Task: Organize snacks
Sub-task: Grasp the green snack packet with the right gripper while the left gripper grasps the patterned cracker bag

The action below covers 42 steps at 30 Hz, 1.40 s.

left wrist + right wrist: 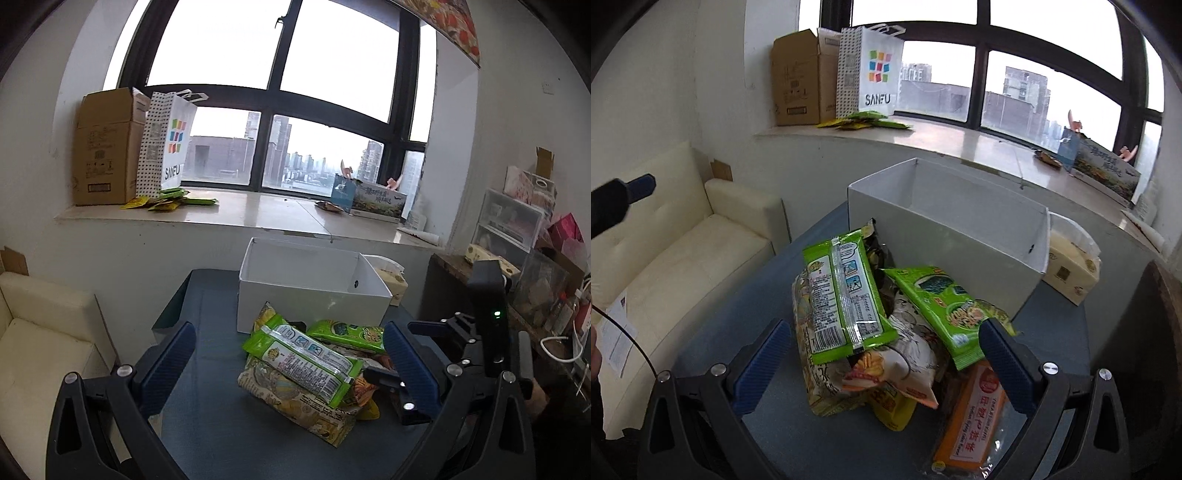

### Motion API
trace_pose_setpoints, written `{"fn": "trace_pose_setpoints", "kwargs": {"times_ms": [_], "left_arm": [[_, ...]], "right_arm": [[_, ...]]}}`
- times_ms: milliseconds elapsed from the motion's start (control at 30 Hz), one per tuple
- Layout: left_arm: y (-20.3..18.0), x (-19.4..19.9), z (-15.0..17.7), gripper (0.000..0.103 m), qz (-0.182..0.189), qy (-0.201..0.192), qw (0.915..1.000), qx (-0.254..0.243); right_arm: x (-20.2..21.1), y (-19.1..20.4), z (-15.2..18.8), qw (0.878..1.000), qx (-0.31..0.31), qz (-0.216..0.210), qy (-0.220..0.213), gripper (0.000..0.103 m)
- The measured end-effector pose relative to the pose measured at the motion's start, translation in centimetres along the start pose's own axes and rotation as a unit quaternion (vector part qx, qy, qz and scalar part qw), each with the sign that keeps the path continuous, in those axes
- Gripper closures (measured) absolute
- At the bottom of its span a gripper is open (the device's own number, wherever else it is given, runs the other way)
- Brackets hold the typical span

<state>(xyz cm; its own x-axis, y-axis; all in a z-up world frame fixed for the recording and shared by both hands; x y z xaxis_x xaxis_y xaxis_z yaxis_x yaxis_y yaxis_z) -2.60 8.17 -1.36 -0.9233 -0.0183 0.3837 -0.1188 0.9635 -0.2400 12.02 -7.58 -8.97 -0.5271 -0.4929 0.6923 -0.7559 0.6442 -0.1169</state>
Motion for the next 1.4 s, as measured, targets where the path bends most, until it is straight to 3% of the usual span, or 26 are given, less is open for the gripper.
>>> {"fn": "trace_pose_setpoints", "kwargs": {"times_ms": [200,300,467,500,567,667,900,1100,1267,1400], "left_arm": [[2.1,0.2,0.8,0.000,-0.018,-0.013,0.9994,0.026],[2.6,-0.5,1.3,0.000,-0.021,0.025,0.9991,0.028],[3.4,-0.7,1.6,0.000,0.000,0.037,0.9978,0.056],[3.4,-0.7,1.6,0.000,-0.001,0.037,0.9978,0.055],[3.4,-0.6,1.7,0.000,-0.002,0.036,0.9978,0.055],[3.6,-0.5,1.8,0.000,0.000,0.036,0.9977,0.057],[3.3,-2.0,2.4,0.000,0.004,0.061,0.9957,0.070],[2.3,-4.7,3.4,0.000,0.014,0.094,0.9915,0.089],[1.8,-7.9,5.0,0.000,0.027,0.129,0.9828,0.130],[1.8,-11.2,6.7,0.000,0.036,0.172,0.9697,0.169]], "right_arm": [[-5.2,2.4,-1.8,0.998,0.056,0.017,0.036,0.000],[-7.0,3.4,-2.1,0.996,0.072,0.009,0.053,0.000],[-9.4,5.9,-1.1,0.988,0.128,0.025,0.081,0.000],[-9.8,6.2,-0.8,0.986,0.138,0.034,0.086,0.006],[-10.5,6.4,-0.3,0.985,0.139,0.026,0.102,0.033],[-10.3,5.5,-0.3,0.988,0.106,0.004,0.109,0.032],[-4.1,1.0,-2.1,0.999,0.009,-0.021,0.036,0.032],[2.6,-3.0,-1.0,0.998,-0.058,-0.017,-0.022,0.032],[6.7,-4.4,1.1,0.995,-0.090,-0.001,-0.051,0.032],[9.0,-6.1,3.3,0.991,-0.119,0.009,-0.061,0.032]]}}
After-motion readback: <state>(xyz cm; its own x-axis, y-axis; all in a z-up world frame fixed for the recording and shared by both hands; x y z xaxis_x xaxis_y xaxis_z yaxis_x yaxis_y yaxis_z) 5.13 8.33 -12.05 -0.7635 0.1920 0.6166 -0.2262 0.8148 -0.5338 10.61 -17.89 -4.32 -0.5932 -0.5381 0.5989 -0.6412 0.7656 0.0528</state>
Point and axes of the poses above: each gripper's, at about its wrist camera, not at the fingertips, and x roughly against the way its jaws point, y to its left, z to its underside, the point moved 2 cm from there along -x, roughly the way its jaws point, and after that the axes turned 6 degrees about z, right-handed, at the moved point
